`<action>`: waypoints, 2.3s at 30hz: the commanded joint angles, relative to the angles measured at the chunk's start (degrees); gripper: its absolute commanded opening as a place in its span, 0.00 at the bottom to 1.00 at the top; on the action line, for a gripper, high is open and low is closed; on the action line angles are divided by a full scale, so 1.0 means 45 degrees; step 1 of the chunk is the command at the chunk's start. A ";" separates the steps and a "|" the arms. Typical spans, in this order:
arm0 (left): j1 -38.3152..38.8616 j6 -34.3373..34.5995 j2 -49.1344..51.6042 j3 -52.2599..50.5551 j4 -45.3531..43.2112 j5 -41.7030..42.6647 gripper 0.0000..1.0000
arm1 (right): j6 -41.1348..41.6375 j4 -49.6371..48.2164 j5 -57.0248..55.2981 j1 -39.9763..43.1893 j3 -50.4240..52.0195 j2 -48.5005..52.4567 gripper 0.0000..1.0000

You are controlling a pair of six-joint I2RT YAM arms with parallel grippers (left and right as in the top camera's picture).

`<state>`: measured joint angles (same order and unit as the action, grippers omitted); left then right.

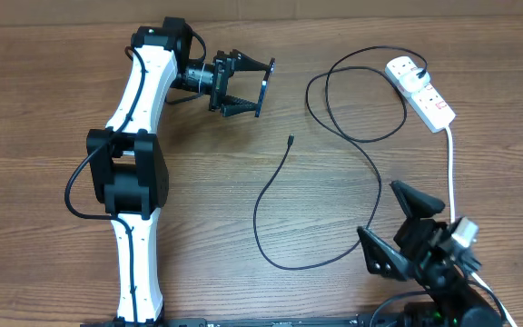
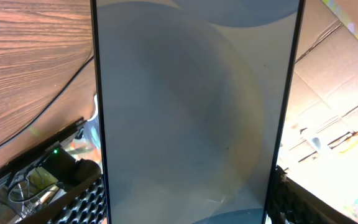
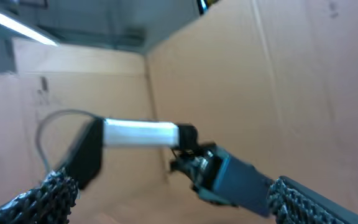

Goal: Plug charger to phone and switch on socket

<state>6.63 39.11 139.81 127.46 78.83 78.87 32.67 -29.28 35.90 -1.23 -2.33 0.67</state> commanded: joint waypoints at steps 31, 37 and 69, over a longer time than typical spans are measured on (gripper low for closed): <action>0.0520 0.0942 -0.0024 0.0374 -0.0010 -0.2074 0.73 | -0.1394 2.1056 -0.7844 -0.4964 -2.0244 1.9088 1.00; 0.1117 0.1778 -0.0024 0.0374 -0.0389 -0.2662 0.73 | 0.1987 1.9992 -1.0132 -0.6441 -2.0240 2.0142 1.00; 0.2113 0.3468 -0.0024 0.0374 -0.1243 -0.3949 0.73 | 0.4405 1.7932 -1.1045 -0.6878 -2.0225 2.3193 0.70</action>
<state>15.79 54.08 139.81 127.50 73.25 59.46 52.36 51.31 -12.08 -32.08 -91.83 103.79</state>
